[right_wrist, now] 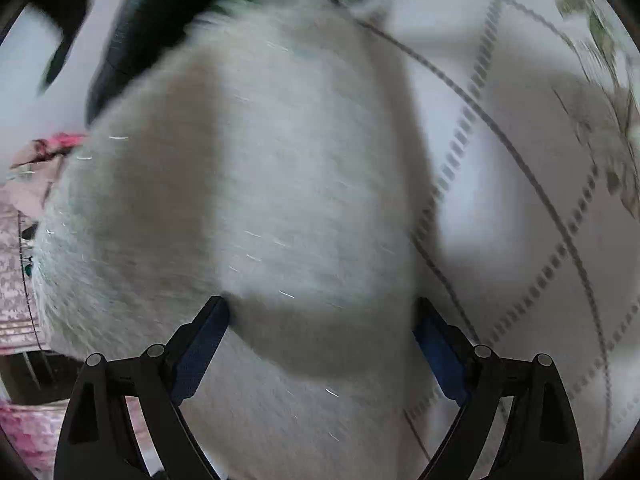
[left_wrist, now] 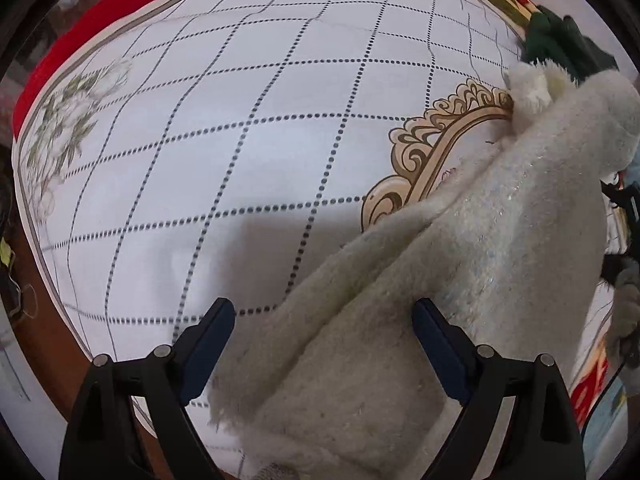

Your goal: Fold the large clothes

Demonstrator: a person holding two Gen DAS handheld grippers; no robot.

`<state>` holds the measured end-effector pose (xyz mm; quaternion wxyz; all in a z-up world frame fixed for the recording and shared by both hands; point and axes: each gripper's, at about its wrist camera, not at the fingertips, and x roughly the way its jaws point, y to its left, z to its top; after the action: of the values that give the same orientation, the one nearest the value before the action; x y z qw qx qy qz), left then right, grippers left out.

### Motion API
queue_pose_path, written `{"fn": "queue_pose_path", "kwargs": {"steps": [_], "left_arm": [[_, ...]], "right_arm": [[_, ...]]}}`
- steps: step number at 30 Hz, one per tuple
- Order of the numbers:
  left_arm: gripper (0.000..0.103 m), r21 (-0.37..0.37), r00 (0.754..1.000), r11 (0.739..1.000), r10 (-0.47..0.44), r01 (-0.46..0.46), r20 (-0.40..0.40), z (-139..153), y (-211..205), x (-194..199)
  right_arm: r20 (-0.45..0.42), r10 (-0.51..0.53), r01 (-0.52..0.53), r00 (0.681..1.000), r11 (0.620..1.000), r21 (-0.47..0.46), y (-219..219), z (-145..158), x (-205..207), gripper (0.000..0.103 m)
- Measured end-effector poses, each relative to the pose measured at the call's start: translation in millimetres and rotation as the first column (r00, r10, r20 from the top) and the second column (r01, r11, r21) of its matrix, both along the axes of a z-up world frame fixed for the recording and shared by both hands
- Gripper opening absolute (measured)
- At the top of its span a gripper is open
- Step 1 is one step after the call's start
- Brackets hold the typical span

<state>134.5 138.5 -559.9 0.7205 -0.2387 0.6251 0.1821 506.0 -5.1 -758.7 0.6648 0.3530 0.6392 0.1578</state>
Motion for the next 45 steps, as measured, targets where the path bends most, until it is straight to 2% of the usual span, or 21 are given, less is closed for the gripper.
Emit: {"fn": "queue_pose_path", "kwargs": {"steps": [1, 2, 5, 8, 10, 12, 13, 15, 16, 18, 20, 22, 23, 24, 25, 26, 29, 33, 38, 41, 45], "left_arm": [[0.091, 0.017, 1.0, 1.0, -0.013, 0.013, -0.003, -0.2, -0.2, 1.7], [0.091, 0.035, 1.0, 0.999, -0.027, 0.027, -0.007, -0.2, -0.3, 3.0], [0.091, 0.063, 0.999, 0.997, -0.05, 0.051, -0.016, 4.1, 0.9, 3.7], [0.091, 0.101, 0.997, 0.992, -0.078, 0.079, -0.008, 19.7, 0.5, 1.0], [0.091, 0.101, 0.997, 0.992, -0.079, 0.078, 0.005, 33.9, 1.7, -5.2], [0.091, 0.091, 0.998, 0.994, -0.066, 0.065, 0.014, 42.8, 5.3, -16.6], [0.091, 0.087, 0.998, 0.995, -0.055, 0.053, 0.016, 47.8, 5.9, -23.3], [0.091, 0.1, 0.999, 0.995, -0.03, 0.028, 0.023, 61.6, 5.3, -35.6], [0.091, 0.116, 0.999, 0.993, -0.025, 0.022, 0.026, 67.8, 3.9, -40.5], [0.091, 0.149, 0.999, 0.989, -0.03, 0.023, 0.041, 77.7, -4.4, -49.4], [0.091, 0.176, 0.998, 0.983, -0.056, 0.049, 0.039, 71.8, -17.2, -42.1], [0.091, 0.2, 0.999, 0.978, -0.054, 0.053, 0.002, 52.6, -21.5, -26.8], [0.091, 0.214, 0.999, 0.976, -0.032, 0.036, -0.019, 39.5, -17.2, -19.1], [0.091, 0.223, 0.999, 0.975, 0.0, 0.008, -0.037, 26.5, -8.5, -11.8], [0.093, 0.228, 0.998, 0.973, 0.044, -0.031, -0.05, 12.8, 3.1, -6.3], [0.095, 0.218, 0.995, 0.974, 0.075, -0.061, -0.059, 3.7, 12.9, -5.2], [0.098, 0.078, 0.983, 0.983, 0.172, -0.167, -0.06, -22.9, 38.9, 2.5], [0.098, 0.062, 0.984, 0.983, 0.176, -0.173, -0.038, -6.6, 40.2, -0.2], [0.096, 0.073, 0.981, 0.978, 0.196, -0.196, 0.01, 32.8, 38.3, -29.9], [0.096, 0.012, 0.971, 0.972, 0.232, -0.233, 0.048, 45.2, 40.4, -51.6], [0.094, -0.067, 0.977, 0.975, 0.213, -0.211, 0.023, 25.5, 29.1, -60.2]], "right_arm": [[-0.003, -0.007, 0.007, 1.0, 1.0, 0.012, -0.5, 3.0, -4.4, 0.047], [-0.013, -0.042, 0.043, 0.999, 0.998, 0.044, -6.1, 5.7, -11.8, 0.037], [-0.047, -0.173, 0.177, 0.984, 0.98, 0.092, -38.5, 23.2, -49.4, 0.032], [-0.122, -0.287, 0.293, 0.95, 0.956, 0.033, -83.1, 42.5, -106.8, 0.031], [-0.177, -0.295, 0.284, 0.939, 0.955, -0.084, -107.6, 54.9, -145.4, 0.036], [-0.246, -0.246, 0.186, 0.937, 0.952, -0.243, -125.9, 63.7, -176.2, 0.059], [-0.267, -0.217, 0.131, 0.939, 0.943, -0.307, -129.9, 68.3, -189.2, 0.064], [-0.245, -0.167, 0.065, 0.955, 0.924, -0.376, -137.1, 86.8, -201.2, 0.074], [-0.225, -0.122, 0.017, 0.967, 0.909, -0.417, -136.2, 101.7, -203.9, 0.074], [-0.161, -0.05, -0.025, 0.986, 0.902, -0.43, -116.1, 125.1, -200.9, 0.074], [-0.095, 0.057, -0.091, 0.994, 0.909, -0.408, -95.8, 143.7, -186.6, 0.074], [-0.036, 0.173, -0.174, 0.984, 0.921, -0.349, -68.3, 141.8, -166.9, 0.072], [-0.018, 0.199, -0.193, 0.98, 0.915, -0.353, -55.9, 137.9, -156.6, 0.067], [-0.002, 0.209, -0.196, 0.978, 0.914, -0.356, -52.8, 131.6, -143.2, 0.055], [0.005, 0.209, -0.192, 0.978, 0.908, -0.373, -49.3, 122.3, -127.8, 0.055], [-0.005, 0.197, -0.183, 0.98, 0.898, -0.4, -46.4, 113.8, -106.4, 0.055], [-0.059, 0.132, -0.145, 0.989, 0.904, -0.402, -26.9, 76.7, -73.1, 0.055], [-0.144, 0.09, -0.139, 0.986, 0.914, -0.382, -29.6, 72.7, -57.0, 0.065], [-0.045, 0.146, -0.152, 0.988, 0.927, -0.343, -48.0, 143.0, -80.1, 0.065], [-0.031, 0.161, -0.162, 0.986, 0.918, -0.361, -47.7, 166.5, -90.4, 0.066], [-0.09, 0.192, -0.211, 0.977, 0.914, -0.345, -46.0, 149.1, -100.3, 0.068]]}}
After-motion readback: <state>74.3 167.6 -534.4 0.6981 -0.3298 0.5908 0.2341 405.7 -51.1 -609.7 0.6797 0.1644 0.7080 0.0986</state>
